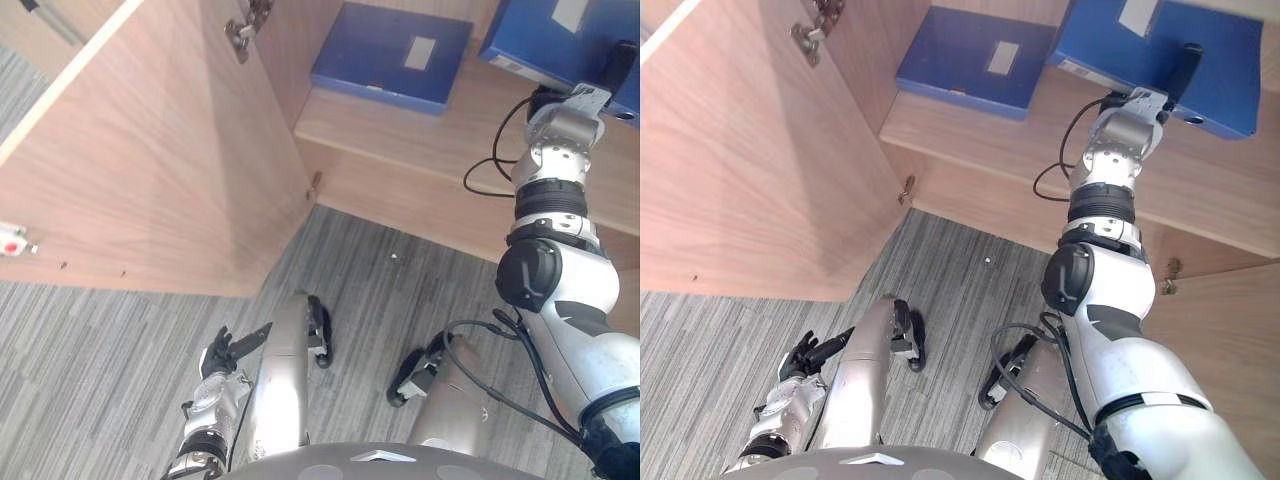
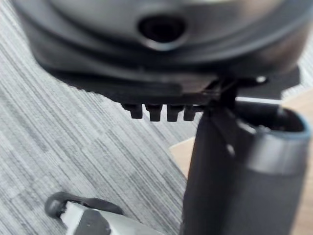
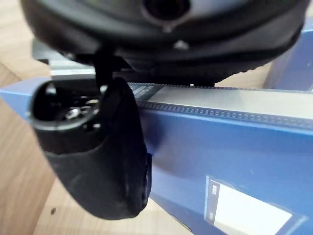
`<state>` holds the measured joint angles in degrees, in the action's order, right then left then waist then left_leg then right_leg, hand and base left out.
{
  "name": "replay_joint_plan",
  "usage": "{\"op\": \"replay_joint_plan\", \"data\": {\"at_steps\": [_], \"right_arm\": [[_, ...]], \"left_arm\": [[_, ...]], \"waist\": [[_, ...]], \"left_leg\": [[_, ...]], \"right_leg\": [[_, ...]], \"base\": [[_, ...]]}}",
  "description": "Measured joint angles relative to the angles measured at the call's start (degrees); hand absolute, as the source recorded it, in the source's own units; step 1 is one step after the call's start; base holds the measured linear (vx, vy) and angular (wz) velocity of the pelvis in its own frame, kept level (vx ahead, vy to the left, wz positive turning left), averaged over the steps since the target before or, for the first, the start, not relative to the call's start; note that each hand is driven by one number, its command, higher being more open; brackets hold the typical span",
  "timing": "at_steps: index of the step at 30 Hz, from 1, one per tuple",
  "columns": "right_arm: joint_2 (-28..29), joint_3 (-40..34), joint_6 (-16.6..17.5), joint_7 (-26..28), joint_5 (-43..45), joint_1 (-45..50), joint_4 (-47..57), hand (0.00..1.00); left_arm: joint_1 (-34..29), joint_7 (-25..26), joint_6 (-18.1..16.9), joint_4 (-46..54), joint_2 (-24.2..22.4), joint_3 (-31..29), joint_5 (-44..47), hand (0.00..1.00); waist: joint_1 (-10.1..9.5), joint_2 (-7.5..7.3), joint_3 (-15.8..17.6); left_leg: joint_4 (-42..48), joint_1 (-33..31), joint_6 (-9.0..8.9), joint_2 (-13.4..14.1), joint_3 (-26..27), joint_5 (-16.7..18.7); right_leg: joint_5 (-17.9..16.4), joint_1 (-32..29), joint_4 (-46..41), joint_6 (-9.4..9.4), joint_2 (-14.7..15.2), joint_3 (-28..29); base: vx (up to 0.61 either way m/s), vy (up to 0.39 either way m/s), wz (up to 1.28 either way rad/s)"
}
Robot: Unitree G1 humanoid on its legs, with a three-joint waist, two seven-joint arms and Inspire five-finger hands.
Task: Walk over to the cabinet, pick up the folder, carry it to the office cabinet, place the folder inside the office cabinet, then close the office cabinet door
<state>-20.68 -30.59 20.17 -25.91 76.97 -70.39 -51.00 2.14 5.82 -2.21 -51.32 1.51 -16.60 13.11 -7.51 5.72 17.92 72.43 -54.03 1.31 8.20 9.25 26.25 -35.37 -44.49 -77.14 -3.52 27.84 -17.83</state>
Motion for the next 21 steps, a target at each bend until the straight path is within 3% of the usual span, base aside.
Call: {"op": "replay_joint_plan", "data": {"at_steps": [7,16,17,21], "right_arm": [[-3.72,-0.93,-1.11,-3.94,-4.79,0.00,0.59,0.00],[-7.49,-0.32,-3.13,-4.45,-9.33,-0.01,0.59,0.00],[-8.19,0.33,-3.60,-4.44,-9.98,-0.05,0.60,1.00],[-9.17,1.68,-4.09,-4.34,-11.20,-0.72,0.60,1.00]], "left_arm": [[-0.33,1.54,0.17,-0.99,-0.57,0.14,0.01,1.00],[-0.23,1.71,-0.03,-0.59,-0.64,1.08,0.50,1.00],[-0.23,1.71,-0.03,-0.49,-0.65,1.11,0.50,1.00],[-0.23,1.76,-0.04,-0.30,-0.66,1.11,0.53,1.00]], "waist": [[0.00,0.78,0.80],[0.01,1.64,1.32],[0.02,1.64,1.38],[0.13,1.60,1.65]], "left_leg": [[0.67,-4.76,0.83,-0.58,0.36,-2.84],[1.23,-5.46,0.87,-0.65,0.23,-2.94],[1.23,-5.48,0.87,-0.67,0.27,-2.94],[1.24,-5.61,0.90,-0.64,0.82,-2.96]], "right_leg": [[0.22,-5.09,-2.55,0.25,1.34,0.63],[0.10,-5.69,-3.39,0.44,1.59,0.85],[0.10,-5.76,-3.45,0.45,1.65,0.89],[0.10,-6.60,-3.76,0.45,1.75,1.69]], "base": [[-0.11,-0.017,0.13],[-0.01,0.014,0.02],[-0.03,0.036,0.01],[-0.03,0.042,-0.03]]}}
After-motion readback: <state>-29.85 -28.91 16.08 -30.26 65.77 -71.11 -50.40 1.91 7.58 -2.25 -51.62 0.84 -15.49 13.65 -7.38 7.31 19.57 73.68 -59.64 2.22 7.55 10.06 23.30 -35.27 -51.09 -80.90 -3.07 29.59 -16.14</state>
